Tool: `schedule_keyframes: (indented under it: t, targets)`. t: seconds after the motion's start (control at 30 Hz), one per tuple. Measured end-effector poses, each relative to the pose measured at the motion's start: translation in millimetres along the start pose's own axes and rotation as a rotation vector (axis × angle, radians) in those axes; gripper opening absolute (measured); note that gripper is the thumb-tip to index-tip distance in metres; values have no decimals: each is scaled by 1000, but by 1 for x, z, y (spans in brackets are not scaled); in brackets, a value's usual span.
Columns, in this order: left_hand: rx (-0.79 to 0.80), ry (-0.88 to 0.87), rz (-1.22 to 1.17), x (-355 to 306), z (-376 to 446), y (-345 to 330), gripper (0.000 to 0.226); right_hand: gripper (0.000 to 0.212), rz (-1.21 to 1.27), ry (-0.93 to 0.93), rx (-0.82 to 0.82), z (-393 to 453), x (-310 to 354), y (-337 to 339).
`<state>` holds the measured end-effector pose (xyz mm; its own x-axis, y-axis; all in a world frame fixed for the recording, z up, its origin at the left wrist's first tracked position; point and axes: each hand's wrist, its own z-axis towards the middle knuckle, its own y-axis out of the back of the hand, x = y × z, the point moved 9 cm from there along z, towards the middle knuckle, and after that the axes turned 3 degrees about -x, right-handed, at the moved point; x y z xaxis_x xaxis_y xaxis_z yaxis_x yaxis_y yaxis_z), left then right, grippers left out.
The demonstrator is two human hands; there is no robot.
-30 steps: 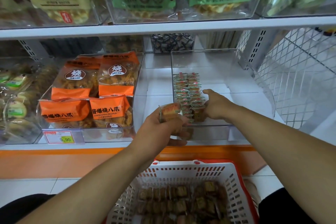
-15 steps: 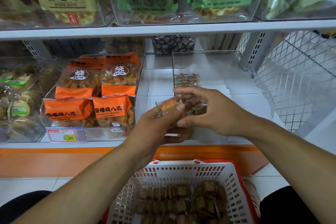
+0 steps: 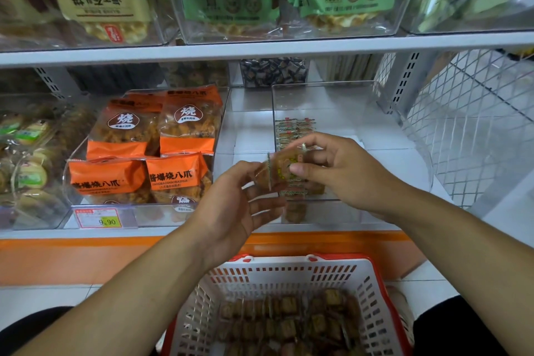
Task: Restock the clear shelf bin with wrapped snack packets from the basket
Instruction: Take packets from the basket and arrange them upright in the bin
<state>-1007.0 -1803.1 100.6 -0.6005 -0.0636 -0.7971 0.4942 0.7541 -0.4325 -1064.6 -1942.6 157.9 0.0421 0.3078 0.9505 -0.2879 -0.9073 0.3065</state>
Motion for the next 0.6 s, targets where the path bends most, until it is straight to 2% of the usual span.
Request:
schedule_keyframes:
  t: [0.07, 0.13, 0.2, 0.3, 0.37, 0.6]
  targets:
    - [-22, -103, -58, -10, 2, 3, 17, 25, 66, 16, -39, 2, 3, 7]
    - [-58, -216, -56, -20, 2, 7, 31, 24, 163, -2, -63, 3, 3, 14]
    - [-134, -344, 74, -30, -2, 14, 44, 24, 293, -50, -44, 4, -1, 16]
    - [-201, -534, 343, -44, -11, 12, 47, 29, 428, -121, 39, 2, -6, 9]
    - [-166, -606, 424, -45, -14, 6, 47, 29, 411, -151, 70, 0, -10, 3]
    - [-93, -699, 601, -43, -15, -7, 53, 34, 314, -265, 110, -5, -20, -9]
